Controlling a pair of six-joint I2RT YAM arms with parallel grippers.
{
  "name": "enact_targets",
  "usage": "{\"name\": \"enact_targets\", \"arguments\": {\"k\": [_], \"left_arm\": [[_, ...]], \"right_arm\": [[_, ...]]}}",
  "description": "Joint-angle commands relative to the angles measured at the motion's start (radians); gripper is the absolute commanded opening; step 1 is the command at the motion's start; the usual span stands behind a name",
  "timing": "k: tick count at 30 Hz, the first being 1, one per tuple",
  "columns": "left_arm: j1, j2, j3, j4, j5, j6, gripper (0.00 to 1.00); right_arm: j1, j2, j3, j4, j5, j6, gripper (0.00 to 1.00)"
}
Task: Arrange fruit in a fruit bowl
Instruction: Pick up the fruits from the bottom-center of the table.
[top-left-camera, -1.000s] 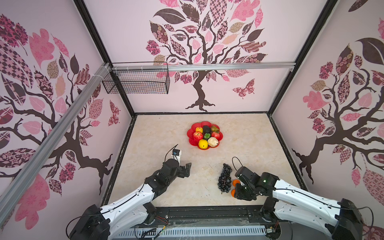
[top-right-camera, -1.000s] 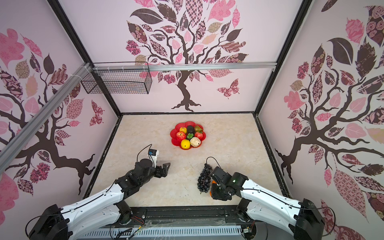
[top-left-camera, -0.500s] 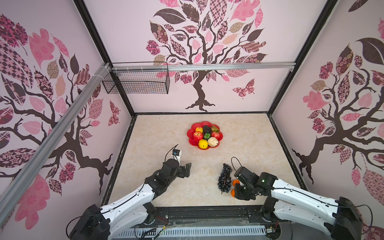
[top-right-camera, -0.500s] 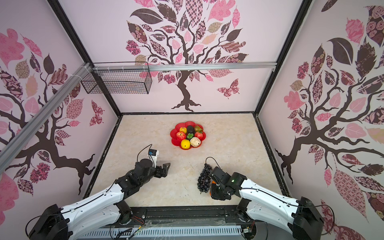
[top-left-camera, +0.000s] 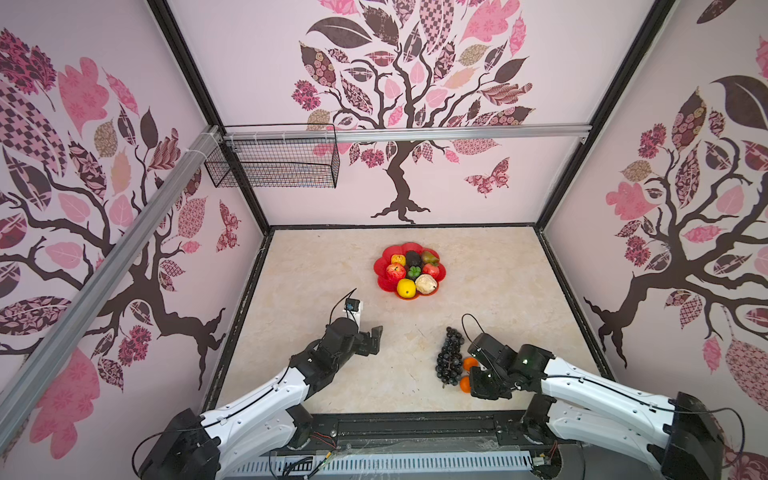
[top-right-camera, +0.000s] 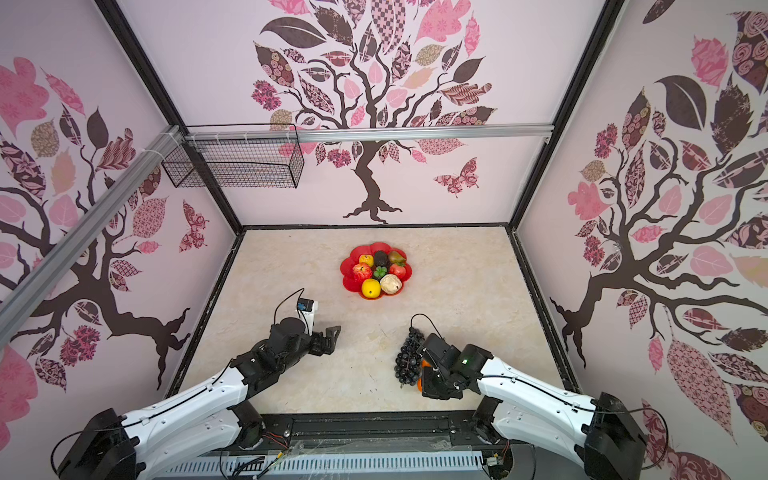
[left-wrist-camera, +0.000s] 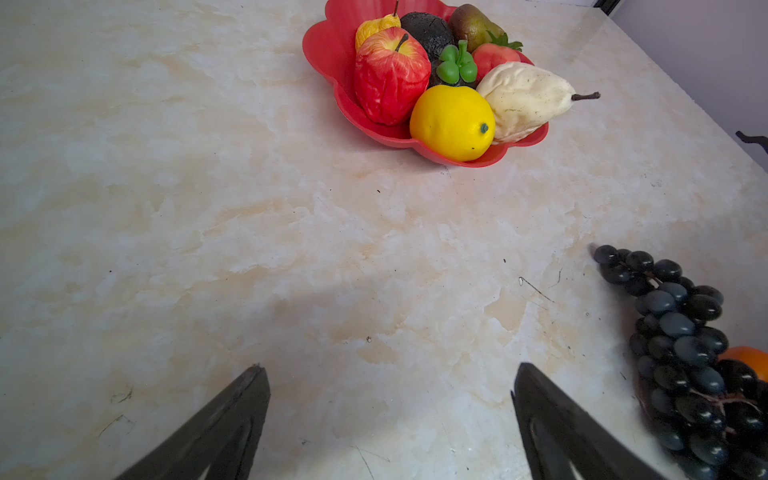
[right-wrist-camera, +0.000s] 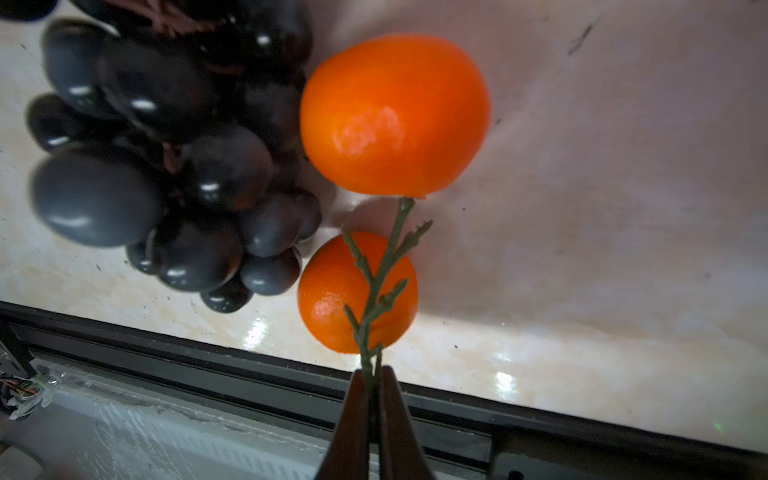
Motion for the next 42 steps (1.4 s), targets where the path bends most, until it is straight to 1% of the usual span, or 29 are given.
{"name": "enact_targets", "arguments": {"k": [1, 6, 9, 18, 25, 29, 32, 36, 42], "left_arm": [[0.001, 0.003, 0.043, 0.005, -0.012, 0.007, 0.95], [0.000, -0.002, 0.042, 0.004, -0.013, 0.007, 0.95], [0.000, -0.008, 0.040, 0.003, -0.019, 0.007, 0.95], [0.000, -0.025, 0.037, -0.005, -0.028, 0.006, 0.95], [0.000, -0.054, 0.030, -0.016, -0.054, 0.004, 0.95], [0.001, -0.089, 0.020, -0.024, -0.087, -0.001, 0.95], [0.001, -0.121, 0.010, -0.029, -0.114, -0.006, 0.95], [0.002, -0.167, -0.002, -0.043, -0.155, -0.014, 0.95], [0.001, -0.228, -0.016, -0.066, -0.206, -0.021, 0.96]], "right_arm": [[0.005, 0.001, 0.032, -0.044, 0.029, -0.010, 0.06], [0.005, -0.008, 0.034, -0.052, 0.041, -0.003, 0.05], [0.005, -0.020, 0.050, -0.074, 0.071, 0.002, 0.05], [0.005, -0.028, 0.154, -0.157, 0.214, -0.002, 0.04], [0.005, -0.021, 0.243, -0.194, 0.333, -0.044, 0.04], [0.000, -0.003, 0.322, -0.223, 0.412, -0.095, 0.04], [-0.015, 0.038, 0.381, -0.222, 0.438, -0.148, 0.04], [-0.053, 0.091, 0.446, -0.172, 0.433, -0.242, 0.04], [-0.133, 0.218, 0.571, -0.084, 0.424, -0.411, 0.04]]}}
